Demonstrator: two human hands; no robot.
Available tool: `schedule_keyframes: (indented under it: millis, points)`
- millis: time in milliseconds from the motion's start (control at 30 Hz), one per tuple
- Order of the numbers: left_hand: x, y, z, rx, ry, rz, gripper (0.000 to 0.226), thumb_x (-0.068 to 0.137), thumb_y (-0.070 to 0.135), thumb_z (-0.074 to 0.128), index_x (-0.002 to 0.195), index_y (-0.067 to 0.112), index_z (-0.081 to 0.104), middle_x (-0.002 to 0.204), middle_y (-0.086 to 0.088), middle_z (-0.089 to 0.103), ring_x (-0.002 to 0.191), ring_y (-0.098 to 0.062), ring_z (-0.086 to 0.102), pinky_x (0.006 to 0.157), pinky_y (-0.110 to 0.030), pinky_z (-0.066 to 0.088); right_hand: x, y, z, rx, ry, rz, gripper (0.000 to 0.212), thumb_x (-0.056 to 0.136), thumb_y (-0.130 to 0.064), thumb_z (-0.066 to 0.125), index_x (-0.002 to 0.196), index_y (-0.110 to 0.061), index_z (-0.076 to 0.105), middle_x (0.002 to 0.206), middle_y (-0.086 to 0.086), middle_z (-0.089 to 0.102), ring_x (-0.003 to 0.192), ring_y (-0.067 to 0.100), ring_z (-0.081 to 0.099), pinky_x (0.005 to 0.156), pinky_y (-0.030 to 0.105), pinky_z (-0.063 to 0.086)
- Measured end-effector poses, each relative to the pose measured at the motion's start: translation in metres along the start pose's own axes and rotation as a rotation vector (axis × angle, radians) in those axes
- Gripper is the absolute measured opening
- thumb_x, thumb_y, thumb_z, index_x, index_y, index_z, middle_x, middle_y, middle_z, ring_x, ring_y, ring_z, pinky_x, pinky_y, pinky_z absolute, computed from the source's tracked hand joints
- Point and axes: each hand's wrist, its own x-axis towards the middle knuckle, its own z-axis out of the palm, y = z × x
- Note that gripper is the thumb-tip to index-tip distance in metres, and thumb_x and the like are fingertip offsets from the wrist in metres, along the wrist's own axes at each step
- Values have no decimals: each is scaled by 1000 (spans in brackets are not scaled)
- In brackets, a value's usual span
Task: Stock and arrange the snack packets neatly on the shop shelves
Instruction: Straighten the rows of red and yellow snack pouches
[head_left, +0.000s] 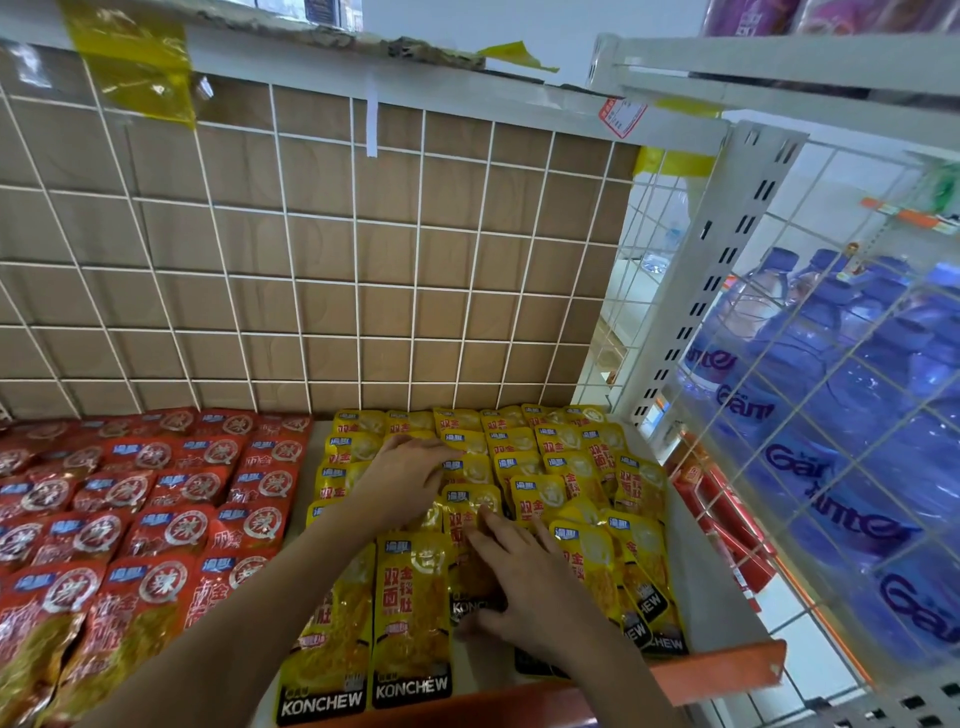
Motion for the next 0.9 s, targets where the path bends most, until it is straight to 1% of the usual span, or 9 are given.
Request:
schedule_keyframes:
  millis: [200, 300, 367, 433, 533, 600, 700, 833, 900]
  points:
    - [7, -6, -2, -42, 24, -5, 40, 98, 16, 38, 134, 31, 48, 142, 8, 44, 134, -13, 32, 111, -32, 13, 0, 4, 2, 9, -8, 6, 78, 85, -54, 51, 148, -28, 12, 157, -6, 0, 143, 12, 1, 113, 36, -15]
    - [20, -6, -7, -46, 44, -38, 40, 98, 16, 38, 136, 26, 46, 144, 6, 41, 132, -16, 35, 105, -29, 20, 2, 2, 4, 57, 49, 2, 72, 83, -62, 25, 146, -28, 22, 156, -5, 9, 143, 13, 8, 115, 35, -11]
    - [31, -7, -9, -32, 34, -50, 38, 99, 18, 38, 136, 24, 46, 143, 4, 43, 130, -18, 37, 104, -31, 23, 3, 0, 4, 114, 118, 17, 77, 78, -59, 10, 142, -24, 34, 154, -4, 20, 141, 15, 18, 118, 37, 0]
    - [40, -9, -10, -13, 15, -70, 36, 99, 20, 39, 134, 25, 48, 140, 2, 47, 127, -19, 40, 104, -33, 25, 9, -1, 0, 121, 175, 32, 66, 86, -51, 14, 141, -21, 35, 152, -3, 24, 139, 16, 22, 118, 33, 6]
    - [49, -13, -9, -9, -7, -83, 34, 99, 23, 44, 131, 26, 52, 134, 3, 54, 125, -17, 44, 105, -34, 24, 23, 3, -3, 90, 176, 41, 51, 97, -37, 36, 145, -20, 27, 154, -2, 17, 141, 16, 16, 114, 27, 2]
    - [54, -15, -8, -36, -23, -103, 33, 97, 23, 47, 129, 27, 54, 131, 5, 56, 124, -15, 46, 106, -35, 24, 33, 5, -3, 58, 144, 46, 61, 94, -49, 33, 146, -20, 21, 156, -2, 11, 143, 16, 10, 111, 25, -5]
    - [60, -20, -5, -131, -11, -146, 30, 94, 19, 53, 122, 26, 60, 120, 5, 62, 116, -14, 52, 103, -35, 28, 43, 7, 1, 15, 85, 31, 89, 76, -72, 14, 147, -20, 18, 157, 1, 10, 144, 18, 6, 111, 29, -7]
    - [64, -24, -2, -218, 1, -149, 21, 90, 17, 60, 109, 24, 66, 108, 4, 64, 106, -16, 56, 101, -38, 35, 50, 9, 2, 2, 69, -13, 84, 76, -63, 5, 147, -19, 20, 152, 2, 22, 142, 20, 13, 115, 33, -1]
    - [65, -26, -1, -259, 15, -144, 18, 89, 15, 61, 104, 22, 68, 106, 4, 65, 102, -17, 57, 100, -39, 37, 52, 10, 2, -7, 57, -8, 73, 85, -58, 14, 147, -20, 19, 151, 1, 22, 142, 20, 13, 115, 34, -1]
